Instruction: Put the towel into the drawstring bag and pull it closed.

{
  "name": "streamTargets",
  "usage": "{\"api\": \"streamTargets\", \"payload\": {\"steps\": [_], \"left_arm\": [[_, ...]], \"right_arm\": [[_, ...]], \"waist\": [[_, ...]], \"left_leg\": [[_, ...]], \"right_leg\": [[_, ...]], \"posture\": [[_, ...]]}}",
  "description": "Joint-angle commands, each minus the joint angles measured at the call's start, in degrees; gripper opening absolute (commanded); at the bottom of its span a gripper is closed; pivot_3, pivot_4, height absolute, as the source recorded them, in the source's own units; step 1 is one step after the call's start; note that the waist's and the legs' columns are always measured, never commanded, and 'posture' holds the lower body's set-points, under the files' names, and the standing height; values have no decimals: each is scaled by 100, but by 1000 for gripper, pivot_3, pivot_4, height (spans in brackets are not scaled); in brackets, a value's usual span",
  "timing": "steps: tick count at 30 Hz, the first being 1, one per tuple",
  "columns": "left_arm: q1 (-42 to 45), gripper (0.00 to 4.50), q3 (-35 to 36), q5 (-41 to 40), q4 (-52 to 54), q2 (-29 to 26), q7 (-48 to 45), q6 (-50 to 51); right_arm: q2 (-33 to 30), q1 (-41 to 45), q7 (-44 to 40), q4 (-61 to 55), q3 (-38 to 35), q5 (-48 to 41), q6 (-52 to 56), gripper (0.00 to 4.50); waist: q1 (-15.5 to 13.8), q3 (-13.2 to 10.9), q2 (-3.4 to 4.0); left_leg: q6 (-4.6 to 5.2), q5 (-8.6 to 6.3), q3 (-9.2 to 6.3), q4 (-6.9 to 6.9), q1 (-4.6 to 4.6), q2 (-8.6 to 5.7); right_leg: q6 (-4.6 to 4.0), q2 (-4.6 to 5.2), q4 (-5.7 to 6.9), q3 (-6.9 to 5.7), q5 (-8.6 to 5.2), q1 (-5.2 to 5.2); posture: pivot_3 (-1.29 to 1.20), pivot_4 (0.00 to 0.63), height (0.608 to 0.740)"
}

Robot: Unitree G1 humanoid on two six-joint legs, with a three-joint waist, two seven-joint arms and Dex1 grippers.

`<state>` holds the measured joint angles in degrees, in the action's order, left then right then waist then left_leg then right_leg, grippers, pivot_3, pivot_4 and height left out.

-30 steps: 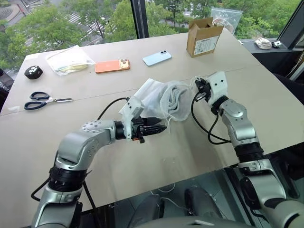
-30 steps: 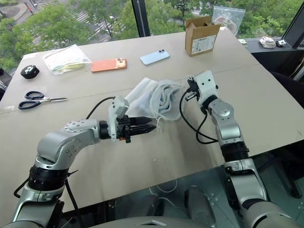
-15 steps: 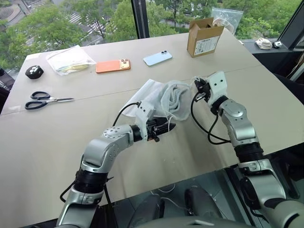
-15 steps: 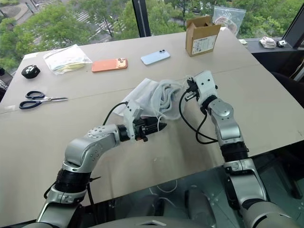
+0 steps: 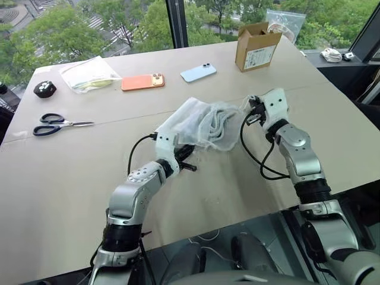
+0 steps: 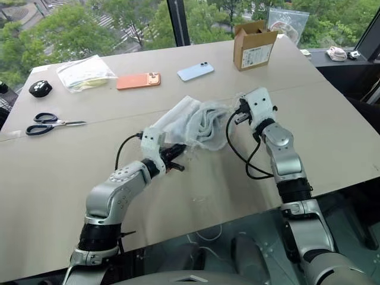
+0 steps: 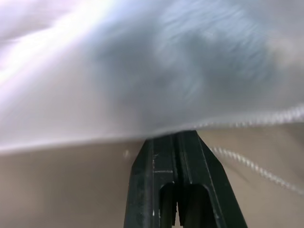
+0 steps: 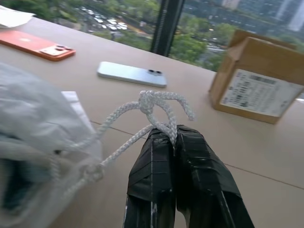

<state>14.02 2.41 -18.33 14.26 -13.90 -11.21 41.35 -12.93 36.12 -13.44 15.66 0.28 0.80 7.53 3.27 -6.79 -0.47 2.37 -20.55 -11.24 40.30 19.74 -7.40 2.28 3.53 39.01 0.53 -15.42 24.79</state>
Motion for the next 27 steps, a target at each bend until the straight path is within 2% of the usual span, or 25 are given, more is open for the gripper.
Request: {"api": "streamTargets", "payload": {"steps": [1, 6, 13, 18, 27], "left_arm": [[-4, 37, 95, 1260, 139, -458, 796, -1109], [642, 37, 576, 2645, -92, -1047, 2118, -2172], [2017, 37, 721, 3559, -793, -1677, 2754, -2758], [2812, 37, 745, 3645, -1635, -1902, 2816, -3126], [3015, 37, 1283, 3268, -2589, -1887, 3230, -3299]], "right_arm": [[-136, 196, 696, 148, -378, 206, 30, 0], [-288, 299, 1376, 384, -559, 464, 8, 0], [-391, 430, 2187, 482, -799, 553, -144, 0], [-484, 481, 2754, 368, -985, 599, -473, 0], [-841, 385, 3674, 181, -1480, 720, -737, 0]], "waist": [[-14, 0, 0], [-69, 0, 0], [-90, 0, 1], [-77, 1, 1], [11, 1, 2]], "left_leg": [[0, 0, 1, 0, 0, 0], [0, 0, 7, -2, 0, 0], [0, 0, 9, -2, 2, 0], [0, 0, 3, -1, 8, 0], [0, 0, 6, -3, 9, 0]], "right_leg": [[0, 1, 1, 1, 0, 0], [0, 1, -1, 4, 0, 1], [0, 4, -3, 3, 0, 0], [0, 5, -1, -3, 0, 3], [1, 5, 0, 1, 0, 11]], "posture": [[0, 150, 740], [0, 150, 740], [0, 150, 740], [0, 150, 740], [0, 150, 740]]}}
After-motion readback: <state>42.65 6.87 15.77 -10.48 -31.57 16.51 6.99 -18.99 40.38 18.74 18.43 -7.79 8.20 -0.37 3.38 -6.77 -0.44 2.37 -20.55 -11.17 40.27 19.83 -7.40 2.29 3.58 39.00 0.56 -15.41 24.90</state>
